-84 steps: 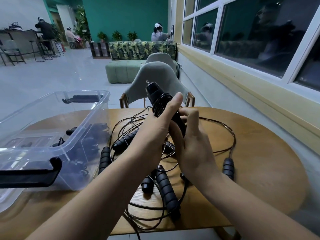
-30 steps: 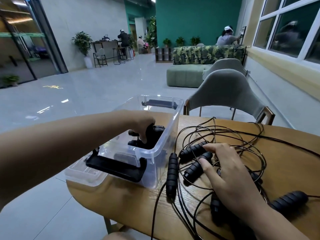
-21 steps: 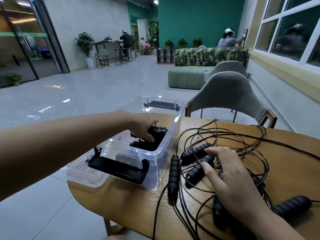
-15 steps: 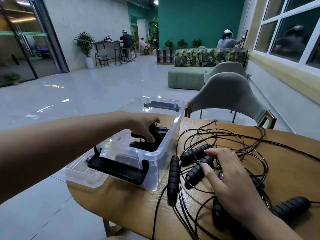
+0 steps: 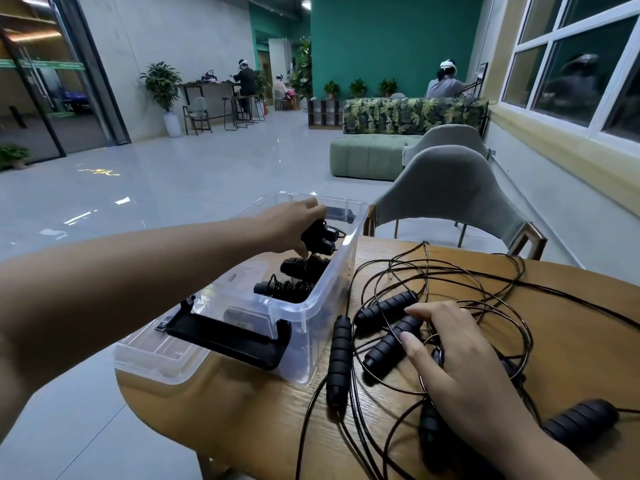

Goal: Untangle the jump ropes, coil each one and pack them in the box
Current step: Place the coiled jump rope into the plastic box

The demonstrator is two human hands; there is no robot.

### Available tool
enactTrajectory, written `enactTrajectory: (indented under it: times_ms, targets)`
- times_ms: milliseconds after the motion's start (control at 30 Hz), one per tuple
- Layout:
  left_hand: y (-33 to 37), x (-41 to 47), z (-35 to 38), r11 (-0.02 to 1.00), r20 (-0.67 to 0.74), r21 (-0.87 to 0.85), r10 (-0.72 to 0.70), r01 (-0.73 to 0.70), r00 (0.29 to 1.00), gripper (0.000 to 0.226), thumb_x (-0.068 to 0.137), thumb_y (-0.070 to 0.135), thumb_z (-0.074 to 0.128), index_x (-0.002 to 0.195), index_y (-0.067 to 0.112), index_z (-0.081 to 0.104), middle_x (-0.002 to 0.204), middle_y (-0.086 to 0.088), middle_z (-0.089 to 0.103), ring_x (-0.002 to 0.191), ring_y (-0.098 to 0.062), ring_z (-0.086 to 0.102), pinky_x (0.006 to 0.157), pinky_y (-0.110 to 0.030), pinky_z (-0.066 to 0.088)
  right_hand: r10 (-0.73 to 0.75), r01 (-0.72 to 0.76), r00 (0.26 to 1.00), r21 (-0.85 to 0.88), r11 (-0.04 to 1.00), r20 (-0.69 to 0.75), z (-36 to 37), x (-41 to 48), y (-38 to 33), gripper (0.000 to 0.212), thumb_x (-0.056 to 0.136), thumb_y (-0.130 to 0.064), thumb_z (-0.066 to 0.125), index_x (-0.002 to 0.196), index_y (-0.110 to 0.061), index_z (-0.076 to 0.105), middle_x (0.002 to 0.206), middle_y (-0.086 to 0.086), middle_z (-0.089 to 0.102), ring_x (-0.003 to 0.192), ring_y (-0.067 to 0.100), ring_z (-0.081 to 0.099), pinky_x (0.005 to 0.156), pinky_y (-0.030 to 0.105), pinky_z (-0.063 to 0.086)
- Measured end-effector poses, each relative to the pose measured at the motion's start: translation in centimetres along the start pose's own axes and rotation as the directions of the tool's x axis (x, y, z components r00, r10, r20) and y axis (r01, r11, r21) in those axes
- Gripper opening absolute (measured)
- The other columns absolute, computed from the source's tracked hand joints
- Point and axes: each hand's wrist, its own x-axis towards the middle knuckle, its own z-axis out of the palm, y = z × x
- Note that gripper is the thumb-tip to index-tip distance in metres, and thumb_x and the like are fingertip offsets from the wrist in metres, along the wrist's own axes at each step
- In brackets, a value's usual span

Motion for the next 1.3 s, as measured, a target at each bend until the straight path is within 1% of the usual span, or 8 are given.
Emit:
enactTrajectory:
  times_ms: [100, 400, 467, 567, 733, 933, 1200, 1300]
  targets:
    - [-0.1, 0.0, 0.9, 0.999, 0.018, 0.011, -0.03, 0.03, 0.999, 0.082, 0.06, 0.038, 0.102, 0.122, 0.017, 0.052, 0.123, -0.004, 0.049, 0.096, -0.028, 0.057, 0.074, -0.041, 0.055, -0.003, 0.003, 1.0, 0.0, 1.0, 0.02, 0.1, -0.1, 0.0, 0.032, 0.1, -0.053, 0.049, 0.125, -0.037, 0.06, 0.122, -0.027, 0.054, 0.126, 0.005, 0.049, 0.1, 0.024, 0.04]
    - [0.1, -0.1, 0.2, 0.983, 0.136, 0.168, -0.094, 0.071, 0.986, 0.059, 0.07, 0.05, 0.092, 0.119, 0.025, 0.071, 0.101, -0.001, 0.07, 0.095, -0.028, 0.066, 0.073, -0.036, 0.055, -0.001, 0.001, 1.0, 0.006, 1.0, 0.011, 0.2, -0.2, -0.2, 0.029, 0.099, -0.056, 0.047, 0.118, -0.04, 0.061, 0.12, -0.028, 0.054, 0.125, 0.003, 0.049, 0.1, 0.028, 0.043]
    - [0.0, -0.2, 0.1, 0.979, 0.149, 0.193, -0.098, 0.068, 0.984, 0.063, 0.075, 0.053, 0.088, 0.129, 0.029, 0.067, 0.116, 0.0, 0.066, 0.108, -0.028, 0.066, 0.082, -0.041, 0.059, -0.001, 0.001, 1.0, 0.012, 1.0, 0.008, 0.1, -0.3, -0.3, 0.028, 0.099, -0.056, 0.047, 0.118, -0.04, 0.061, 0.12, -0.027, 0.054, 0.125, 0.005, 0.05, 0.1, 0.03, 0.044]
    - [-0.5, -0.6, 0.0, 0.976, 0.156, 0.191, -0.133, 0.103, 0.979, 0.094, 0.08, 0.052, 0.085, 0.158, 0.026, 0.041, 0.15, -0.001, 0.046, 0.131, -0.028, 0.056, 0.096, -0.042, 0.055, -0.004, 0.004, 1.0, 0.017, 1.0, 0.009, 0.0, -0.3, -0.4, 0.027, 0.1, -0.055, 0.047, 0.117, -0.041, 0.06, 0.121, -0.027, 0.054, 0.125, 0.007, 0.051, 0.1, 0.03, 0.045]
    - [-1.5, -1.5, -0.8, 0.982, 0.216, 0.132, -0.164, 0.137, 0.963, 0.107, 0.083, 0.049, 0.085, 0.167, 0.02, 0.025, 0.171, -0.002, 0.027, 0.152, -0.026, 0.037, 0.113, -0.035, 0.04, -0.002, 0.002, 1.0, 0.016, 1.0, 0.017, 0.0, -0.2, -0.2, 0.027, 0.098, -0.054, 0.049, 0.117, -0.04, 0.061, 0.12, -0.026, 0.055, 0.125, 0.007, 0.051, 0.1, 0.026, 0.043]
    - [-2.4, -2.3, 0.2, 0.995, 0.304, 0.089, -0.078, 0.054, 0.95, 0.076, 0.073, 0.049, 0.092, 0.138, 0.024, 0.061, 0.129, 0.001, 0.06, 0.121, -0.024, 0.058, 0.099, -0.036, 0.049, 0.01, -0.011, 1.0, 0.029, 1.0, 0.024, -0.2, -0.1, -0.3, 0.019, 0.098, -0.046, 0.055, 0.115, -0.039, 0.062, 0.121, -0.026, 0.055, 0.126, 0.007, 0.051, 0.1, 0.024, 0.041]
    - [-3.5, -1.7, -0.6, 1.0, 0.339, 0.02, -0.006, -0.001, 0.941, 0.061, 0.072, 0.063, 0.088, 0.123, 0.034, 0.071, 0.114, 0.011, 0.069, 0.106, -0.017, 0.061, 0.093, -0.037, 0.052, 0.01, -0.011, 0.999, 0.032, 0.999, 0.051, -0.2, -0.3, -0.3, 0.02, 0.1, -0.05, 0.052, 0.116, -0.041, 0.061, 0.119, -0.028, 0.055, 0.124, 0.003, 0.052, 0.098, 0.023, 0.042]
    - [-2.6, -1.2, -0.6, 1.0, 0.375, -0.017, 0.014, -0.008, 0.927, 0.039, 0.084, 0.069, 0.075, 0.103, 0.036, 0.069, 0.102, 0.009, 0.068, 0.098, -0.018, 0.063, 0.087, -0.037, 0.053, 0.016, -0.018, 0.998, 0.036, 0.999, 0.055, -0.2, -0.2, -0.2, 0.016, 0.102, -0.047, 0.054, 0.116, -0.041, 0.061, 0.119, -0.026, 0.056, 0.124, 0.004, 0.053, 0.097, 0.023, 0.043]
